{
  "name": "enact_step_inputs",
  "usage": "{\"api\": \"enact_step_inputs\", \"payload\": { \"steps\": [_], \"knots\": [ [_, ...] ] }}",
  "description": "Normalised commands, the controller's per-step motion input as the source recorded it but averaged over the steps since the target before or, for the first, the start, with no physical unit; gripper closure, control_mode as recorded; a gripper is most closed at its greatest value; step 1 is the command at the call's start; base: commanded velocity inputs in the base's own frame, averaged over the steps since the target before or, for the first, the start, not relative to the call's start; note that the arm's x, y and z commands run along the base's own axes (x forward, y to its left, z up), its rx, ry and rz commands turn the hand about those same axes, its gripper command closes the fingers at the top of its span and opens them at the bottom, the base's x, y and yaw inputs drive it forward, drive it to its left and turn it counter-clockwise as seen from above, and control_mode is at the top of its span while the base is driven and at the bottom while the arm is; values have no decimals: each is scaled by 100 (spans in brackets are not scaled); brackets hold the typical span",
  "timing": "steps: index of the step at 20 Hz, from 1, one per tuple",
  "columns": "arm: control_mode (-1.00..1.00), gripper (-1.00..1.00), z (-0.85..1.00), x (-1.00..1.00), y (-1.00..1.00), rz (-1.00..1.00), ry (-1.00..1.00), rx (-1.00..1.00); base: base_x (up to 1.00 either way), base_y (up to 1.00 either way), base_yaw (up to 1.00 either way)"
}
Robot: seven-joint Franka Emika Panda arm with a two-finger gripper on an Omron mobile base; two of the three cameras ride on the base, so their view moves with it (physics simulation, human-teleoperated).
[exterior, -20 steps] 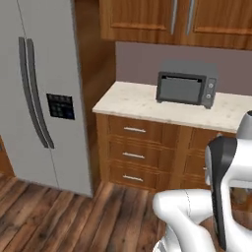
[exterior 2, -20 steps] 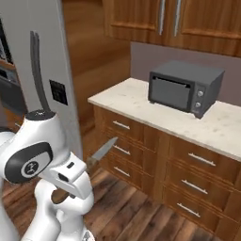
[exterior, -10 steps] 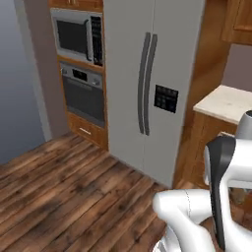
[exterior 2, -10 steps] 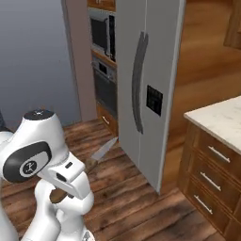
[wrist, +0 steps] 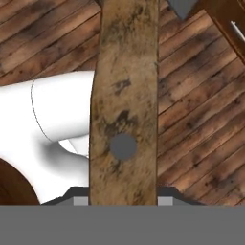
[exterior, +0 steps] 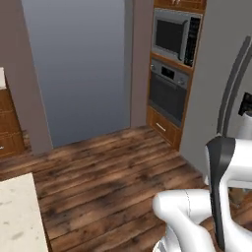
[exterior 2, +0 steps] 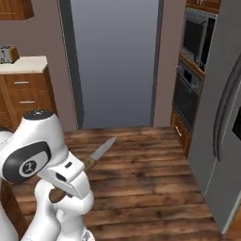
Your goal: Move the cutting board and knife to the sink. Then move spray from the cabinet to the counter.
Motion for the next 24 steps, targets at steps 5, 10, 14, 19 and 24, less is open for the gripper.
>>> {"api": "enact_step_inputs", "payload": {
  "steps": [5, 10, 14, 19, 24],
  "knots": [
    [100, 100, 0, 0, 0, 0, 0, 0, 62, -1, 49],
    [100, 100, 0, 0, 0, 0, 0, 0, 76, -17, 42],
    [100, 100, 0, 0, 0, 0, 0, 0, 71, -17, 44],
    [100, 100, 0, 0, 0, 0, 0, 0, 65, -30, 45],
    [100, 100, 0, 0, 0, 0, 0, 0, 62, -35, 47]
  ]
}}
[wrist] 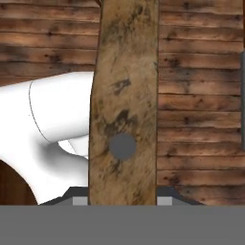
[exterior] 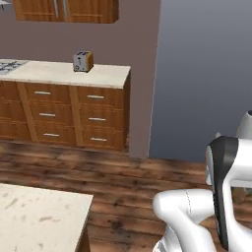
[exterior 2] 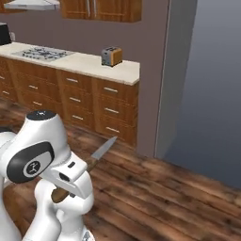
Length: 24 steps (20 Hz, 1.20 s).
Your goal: Move the cutting board and knife to the sink. Then move spray from the cabinet to the counter.
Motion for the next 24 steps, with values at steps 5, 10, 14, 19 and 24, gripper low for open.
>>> {"api": "enact_step_inputs", "payload": {
  "steps": [5, 10, 14, 19, 24],
  "knots": [
    [100, 100, 0, 0, 0, 0, 0, 0, 56, -37, 49],
    [100, 100, 0, 0, 0, 0, 0, 0, 48, -38, 50],
    [100, 100, 0, 0, 0, 0, 0, 0, 44, -38, 51],
    [100, 100, 0, 0, 0, 0, 0, 0, 50, -38, 50],
    [100, 100, 0, 0, 0, 0, 0, 0, 55, -31, 49]
  ]
}}
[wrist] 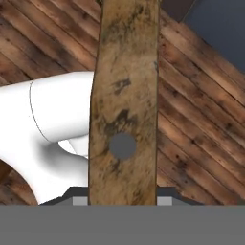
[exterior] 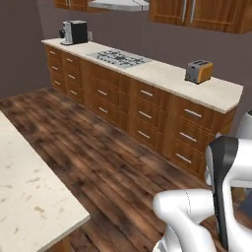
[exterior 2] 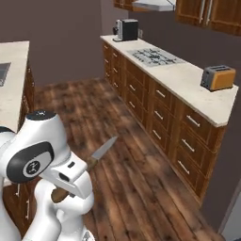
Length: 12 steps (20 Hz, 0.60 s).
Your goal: Move the cutting board and knife to the sink. Then move spray from the cabinet to the counter.
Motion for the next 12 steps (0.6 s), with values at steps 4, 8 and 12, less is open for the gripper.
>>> {"api": "enact_step_inputs", "payload": {
  "steps": [4, 8, 12],
  "knots": [
    [100, 100, 0, 0, 0, 0, 0, 0, 64, -36, 48],
    [100, 100, 0, 0, 0, 0, 0, 0, 80, -45, 48],
    [100, 100, 0, 0, 0, 0, 0, 0, 83, -42, 47]
  ]
}}
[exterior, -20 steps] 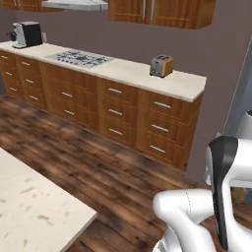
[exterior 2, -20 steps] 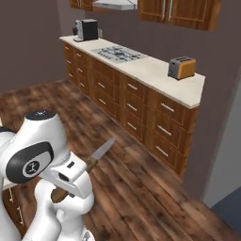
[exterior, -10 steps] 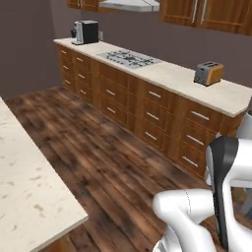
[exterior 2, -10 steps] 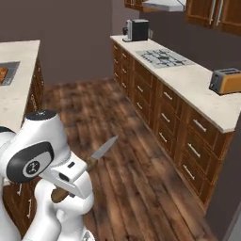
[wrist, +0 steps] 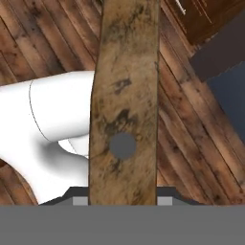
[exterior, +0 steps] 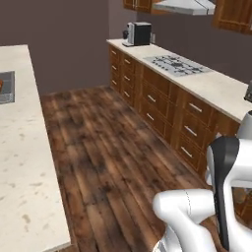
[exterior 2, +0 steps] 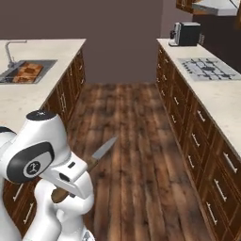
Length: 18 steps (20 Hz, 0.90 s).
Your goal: Move the cutting board and knife to the sink. Then move spray from the cabinet to the counter.
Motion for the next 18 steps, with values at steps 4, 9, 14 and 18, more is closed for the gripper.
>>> {"api": "enact_step_inputs", "payload": {
  "steps": [4, 9, 14, 18],
  "knots": [
    [100, 100, 0, 0, 0, 0, 0, 0, 84, -32, 47],
    [100, 100, 0, 0, 0, 0, 0, 0, 96, -29, 46],
    [100, 100, 0, 0, 0, 0, 0, 0, 100, -42, 46],
    [100, 100, 0, 0, 0, 0, 0, 0, 95, -59, 45]
  ]
}}
